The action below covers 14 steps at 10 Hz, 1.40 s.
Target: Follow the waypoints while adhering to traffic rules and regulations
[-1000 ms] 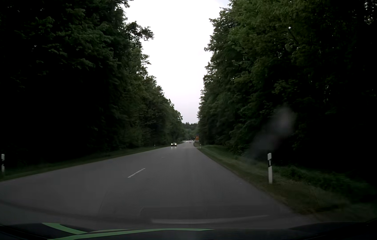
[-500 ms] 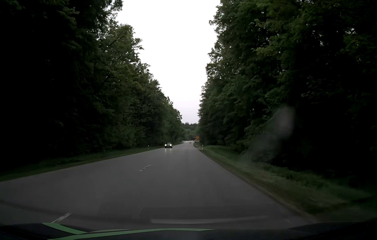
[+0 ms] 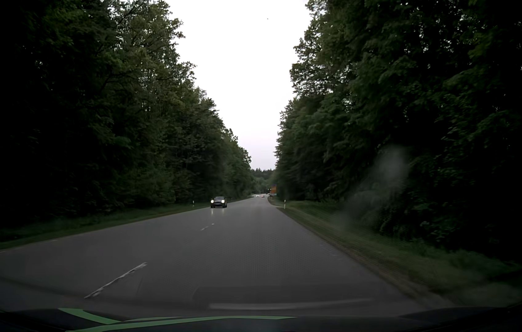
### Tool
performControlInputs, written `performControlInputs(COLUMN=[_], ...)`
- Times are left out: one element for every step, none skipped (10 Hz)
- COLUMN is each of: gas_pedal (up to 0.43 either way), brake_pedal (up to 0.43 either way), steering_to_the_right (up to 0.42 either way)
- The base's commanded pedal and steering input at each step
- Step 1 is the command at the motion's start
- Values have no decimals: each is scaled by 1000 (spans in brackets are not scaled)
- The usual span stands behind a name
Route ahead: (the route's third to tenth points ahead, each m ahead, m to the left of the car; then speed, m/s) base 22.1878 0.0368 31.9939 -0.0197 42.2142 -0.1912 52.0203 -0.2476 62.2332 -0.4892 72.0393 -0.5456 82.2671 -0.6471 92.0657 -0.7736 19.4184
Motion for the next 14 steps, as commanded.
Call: performControlInputs(gas_pedal=[47,47,47,47,59,59,59,59,59,67,67,67,67,67], brake_pedal=[0,0,0,0,0,0,0,0,0,0,0,0,0,0], steering_to_the_right=[0,-1,-1,0,-1,0,-1,-1,-2,-2,-2,-2,-2,-2])
